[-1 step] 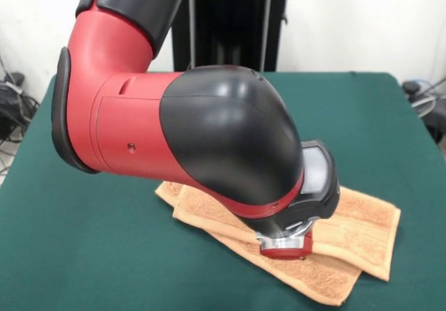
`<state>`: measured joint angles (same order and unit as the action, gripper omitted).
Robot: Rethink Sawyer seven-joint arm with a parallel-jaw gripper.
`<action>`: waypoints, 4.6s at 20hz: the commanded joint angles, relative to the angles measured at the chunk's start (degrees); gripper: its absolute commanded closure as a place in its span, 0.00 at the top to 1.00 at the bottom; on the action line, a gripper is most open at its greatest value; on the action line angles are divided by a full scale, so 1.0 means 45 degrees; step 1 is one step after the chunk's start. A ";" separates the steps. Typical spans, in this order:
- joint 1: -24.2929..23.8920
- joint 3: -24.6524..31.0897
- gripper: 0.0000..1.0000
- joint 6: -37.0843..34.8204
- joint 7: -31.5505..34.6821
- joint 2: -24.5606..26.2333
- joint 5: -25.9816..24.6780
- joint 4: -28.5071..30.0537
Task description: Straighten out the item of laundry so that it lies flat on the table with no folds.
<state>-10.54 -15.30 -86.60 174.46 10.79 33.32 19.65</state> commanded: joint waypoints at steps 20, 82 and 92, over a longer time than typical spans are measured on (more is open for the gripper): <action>0.0497 0.3088 1.00 0.2317 -0.0220 0.0713 -0.0090 0.3227; 0.0659 0.4277 0.00 0.3877 -0.0494 -0.2961 0.0115 1.0164; 0.0288 0.4870 0.00 0.5700 -0.1349 -0.4087 0.0311 1.2873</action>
<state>-9.41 0.33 -69.42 174.46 -4.59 33.37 61.42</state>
